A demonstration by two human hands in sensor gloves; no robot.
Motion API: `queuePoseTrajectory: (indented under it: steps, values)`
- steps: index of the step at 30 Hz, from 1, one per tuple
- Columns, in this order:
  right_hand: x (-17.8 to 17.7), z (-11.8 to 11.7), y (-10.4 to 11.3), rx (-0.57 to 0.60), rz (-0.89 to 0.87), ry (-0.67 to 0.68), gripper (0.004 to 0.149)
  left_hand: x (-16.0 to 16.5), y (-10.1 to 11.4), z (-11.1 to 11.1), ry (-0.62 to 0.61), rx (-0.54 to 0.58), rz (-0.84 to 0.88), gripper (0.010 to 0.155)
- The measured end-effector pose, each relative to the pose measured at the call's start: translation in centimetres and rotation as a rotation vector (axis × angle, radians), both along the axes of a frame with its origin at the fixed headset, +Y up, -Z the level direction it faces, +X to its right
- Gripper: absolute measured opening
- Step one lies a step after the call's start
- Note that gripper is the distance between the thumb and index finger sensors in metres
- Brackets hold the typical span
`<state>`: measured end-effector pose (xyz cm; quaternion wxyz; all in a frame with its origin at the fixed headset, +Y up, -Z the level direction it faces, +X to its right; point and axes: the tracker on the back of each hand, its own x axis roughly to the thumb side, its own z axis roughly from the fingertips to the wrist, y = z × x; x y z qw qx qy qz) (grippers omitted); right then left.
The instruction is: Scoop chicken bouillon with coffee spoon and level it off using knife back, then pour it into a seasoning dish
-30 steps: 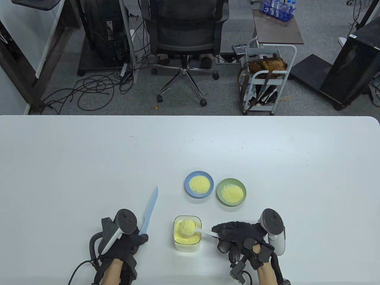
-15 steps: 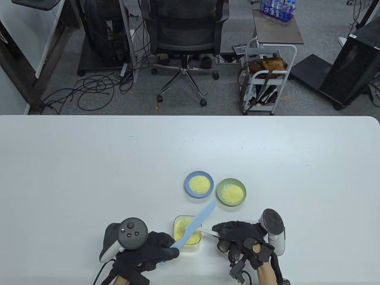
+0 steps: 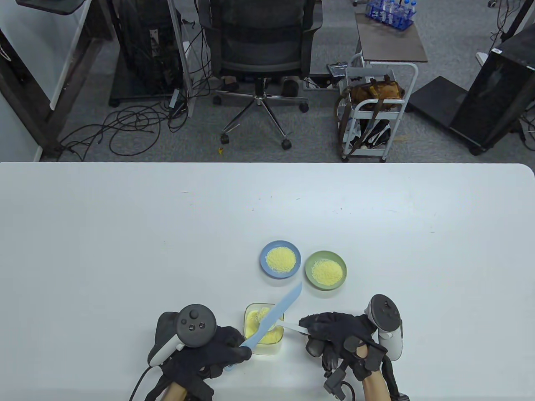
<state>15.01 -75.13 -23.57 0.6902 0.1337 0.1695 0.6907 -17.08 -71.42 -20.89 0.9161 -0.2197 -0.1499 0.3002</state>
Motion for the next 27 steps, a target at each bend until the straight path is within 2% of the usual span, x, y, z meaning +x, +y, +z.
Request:
queuePoseTrajectory:
  steps: [17,21,24,27]
  values:
    - [0.2,0.0,0.0,0.005,0.006,0.011,0.037,-3.0,-0.6,-1.2,0.052,-0.105,0.042,0.043]
    - [0.2,0.1,0.0,0.004,0.002,0.012,0.037,-3.8,-1.1,-1.5,0.047,-0.172,0.123,0.043]
    - [0.3,0.1,0.0,0.006,-0.006,0.011,0.038,-4.3,-1.1,-1.7,0.06,-0.163,0.126,0.043]
    - [0.3,0.1,0.0,0.008,-0.009,0.009,0.038,-5.0,-0.6,-1.5,0.144,-0.096,0.138,0.043]
